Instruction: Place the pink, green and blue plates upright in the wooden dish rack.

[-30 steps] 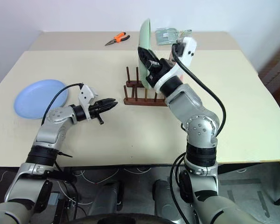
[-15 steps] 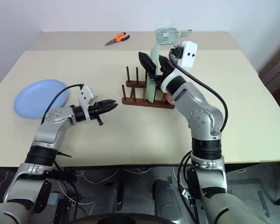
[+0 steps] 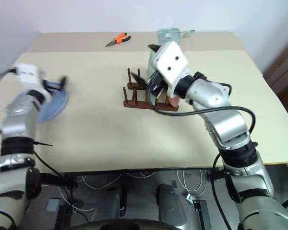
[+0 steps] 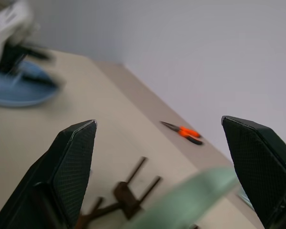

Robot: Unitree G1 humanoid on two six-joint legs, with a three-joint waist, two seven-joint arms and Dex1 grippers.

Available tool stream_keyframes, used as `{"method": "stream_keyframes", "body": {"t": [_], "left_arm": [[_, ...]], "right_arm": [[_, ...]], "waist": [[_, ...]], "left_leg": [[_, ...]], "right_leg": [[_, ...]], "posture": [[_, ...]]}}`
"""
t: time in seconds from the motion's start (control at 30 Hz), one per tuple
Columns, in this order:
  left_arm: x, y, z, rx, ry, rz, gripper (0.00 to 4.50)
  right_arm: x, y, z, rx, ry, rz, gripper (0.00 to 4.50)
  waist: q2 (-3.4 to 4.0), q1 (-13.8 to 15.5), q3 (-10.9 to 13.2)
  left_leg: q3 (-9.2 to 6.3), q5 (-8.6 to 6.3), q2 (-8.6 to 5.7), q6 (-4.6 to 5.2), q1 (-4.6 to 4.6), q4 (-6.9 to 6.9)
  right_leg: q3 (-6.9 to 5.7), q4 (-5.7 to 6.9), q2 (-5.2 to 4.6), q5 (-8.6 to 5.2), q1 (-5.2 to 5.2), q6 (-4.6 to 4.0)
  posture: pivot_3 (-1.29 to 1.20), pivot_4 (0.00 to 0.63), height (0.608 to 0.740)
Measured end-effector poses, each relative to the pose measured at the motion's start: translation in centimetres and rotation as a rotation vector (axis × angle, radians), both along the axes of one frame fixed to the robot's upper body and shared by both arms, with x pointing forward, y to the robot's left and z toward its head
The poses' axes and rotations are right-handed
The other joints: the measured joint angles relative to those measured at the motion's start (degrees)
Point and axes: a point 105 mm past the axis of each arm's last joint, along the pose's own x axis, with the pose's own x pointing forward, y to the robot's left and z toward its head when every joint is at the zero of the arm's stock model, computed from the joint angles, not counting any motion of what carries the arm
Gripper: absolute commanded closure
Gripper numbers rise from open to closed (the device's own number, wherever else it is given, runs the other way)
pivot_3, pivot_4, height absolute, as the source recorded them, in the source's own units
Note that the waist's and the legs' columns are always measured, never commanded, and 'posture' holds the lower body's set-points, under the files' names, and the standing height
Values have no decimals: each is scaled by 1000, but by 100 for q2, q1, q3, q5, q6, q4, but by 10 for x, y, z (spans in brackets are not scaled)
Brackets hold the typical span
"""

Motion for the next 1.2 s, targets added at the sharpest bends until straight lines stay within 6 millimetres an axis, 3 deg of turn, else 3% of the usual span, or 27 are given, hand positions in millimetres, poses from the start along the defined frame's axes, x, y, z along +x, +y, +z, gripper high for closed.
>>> {"method": "stream_keyframes", "body": {"t": [0.07,0.13,0.23,0.37,0.47,0.7,0.8,0.9,1.03,1.13,1.2], "left_arm": [[-20,41,1,-64,-21,200,17],[-33,62,-6,-107,-8,300,17],[-45,74,-34,-209,62,350,17],[-58,69,-85,-422,202,336,17],[-64,65,-92,-564,188,321,889],[-63,55,-96,-699,137,275,4418],[-53,43,-86,-673,111,194,4466],[-30,-1,-73,-625,78,-9,4466],[-11,-62,-15,-469,-51,-318,4466],[-12,-97,35,-348,-176,-500,4466],[-16,-115,55,-299,-219,-590,4466]], "right_arm": [[-1,3,-10,-12,19,7,211],[-1,6,-15,-8,34,15,211],[-5,13,-16,7,32,51,211],[-6,16,-25,-7,48,66,211],[-6,19,-28,-5,51,74,0],[-5,19,-27,-4,40,64,0],[-3,16,-28,-10,41,46,0],[-2,14,-28,-50,6,25,0],[-10,27,-35,-175,-95,64,0],[-11,39,-40,-246,-156,86,0],[-6,45,-39,-315,-231,74,0]], "waist": [[-3,-15,1],[-7,3,2],[-17,48,-2],[-35,88,-4],[-35,113,-4],[-35,157,-5],[-38,167,-6],[-51,180,-4],[-77,98,0],[-74,38,1],[-74,-4,1]], "left_leg": [[6,0,-3,-1,0,-3],[5,0,-4,-2,0,-3],[2,0,-3,-3,1,-1],[3,0,-2,-4,1,-1],[3,0,-1,-5,11,-3],[4,2,-6,-9,17,-7],[3,2,-7,-10,17,-8],[1,5,-7,-17,4,-7],[3,6,-6,-19,1,-17],[2,6,-3,-19,10,-27],[2,7,-3,-20,13,-27]], "right_leg": [[0,-3,-7,0,0,1],[-2,-1,-7,1,1,1],[-8,-1,-7,0,5,-2],[-8,-2,-8,0,5,-4],[-9,0,-11,1,9,-6],[-9,-3,-15,-10,17,-25],[-10,-5,-16,-10,17,-26],[-11,-10,-16,-10,14,-27],[-10,-10,-14,-6,2,-26],[-9,-3,-7,1,0,-15],[-9,-3,-6,0,2,-16]], "posture": [[0,150,732],[0,150,732],[0,150,732],[0,150,732],[0,150,732],[0,150,732],[0,150,732],[0,150,732],[0,150,732],[0,150,732],[0,150,732]]}}
